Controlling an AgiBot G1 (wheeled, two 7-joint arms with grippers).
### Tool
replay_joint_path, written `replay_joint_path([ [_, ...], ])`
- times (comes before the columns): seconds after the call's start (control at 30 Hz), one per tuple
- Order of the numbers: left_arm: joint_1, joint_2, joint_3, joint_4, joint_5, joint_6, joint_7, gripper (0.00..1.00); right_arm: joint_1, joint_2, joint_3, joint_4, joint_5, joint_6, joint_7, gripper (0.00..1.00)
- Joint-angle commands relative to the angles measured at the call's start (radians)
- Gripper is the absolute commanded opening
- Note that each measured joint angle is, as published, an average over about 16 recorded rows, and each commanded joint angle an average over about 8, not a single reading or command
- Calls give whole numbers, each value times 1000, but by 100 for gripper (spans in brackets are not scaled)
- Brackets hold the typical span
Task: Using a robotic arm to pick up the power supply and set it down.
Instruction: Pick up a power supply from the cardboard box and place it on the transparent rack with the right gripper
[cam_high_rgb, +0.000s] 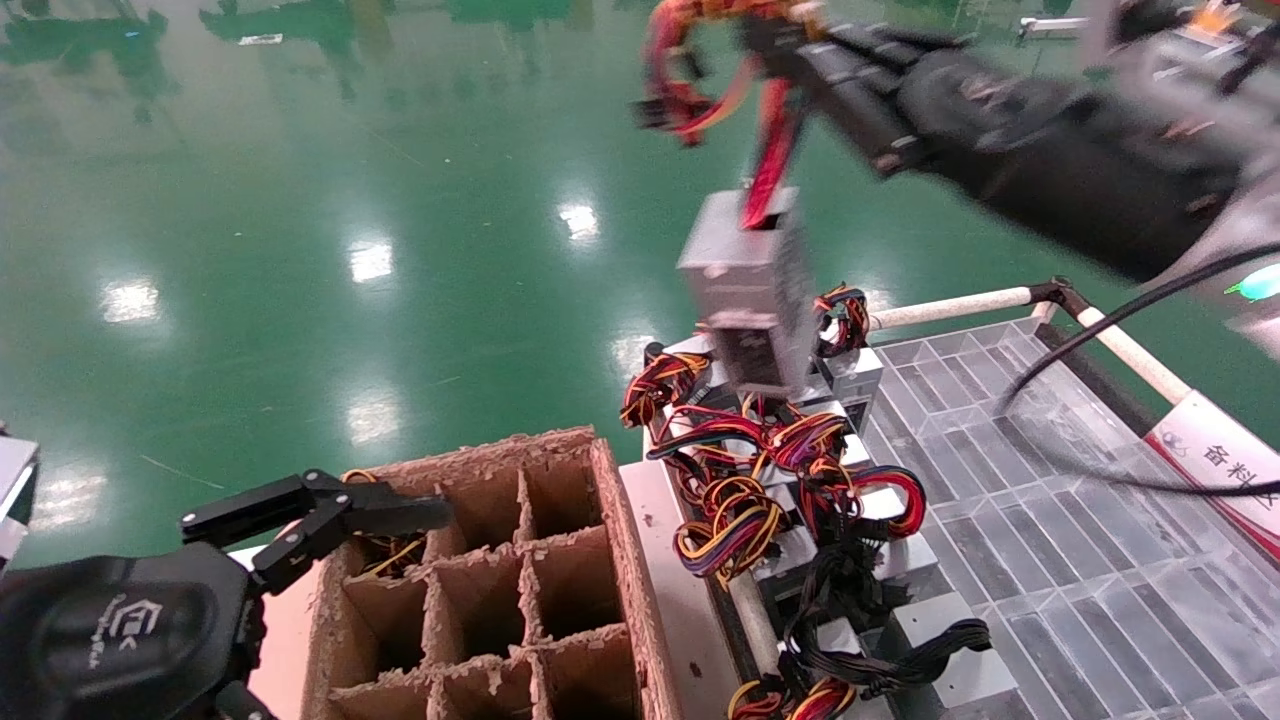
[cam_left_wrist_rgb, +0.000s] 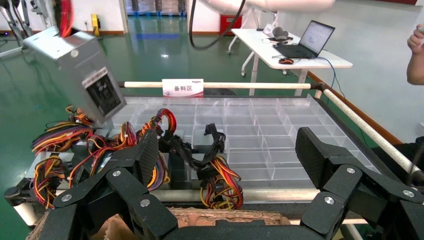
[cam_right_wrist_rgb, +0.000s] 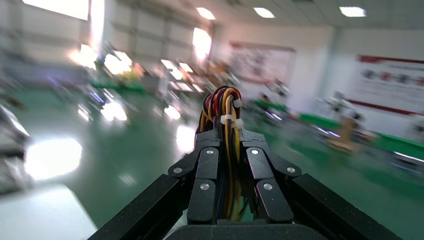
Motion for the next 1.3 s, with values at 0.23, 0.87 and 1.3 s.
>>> replay_joint_path([
  [0.23,0,0,0,0,0,0,0,100,146,116,-92,-39,-147,18,-36,0],
  [0.87,0,0,0,0,0,0,0,100,347,157,-313,-25,-493,17,-217,0],
  [1.3,0,0,0,0,0,0,0,100,393,147,-334,-67,-529,47,-258,0],
])
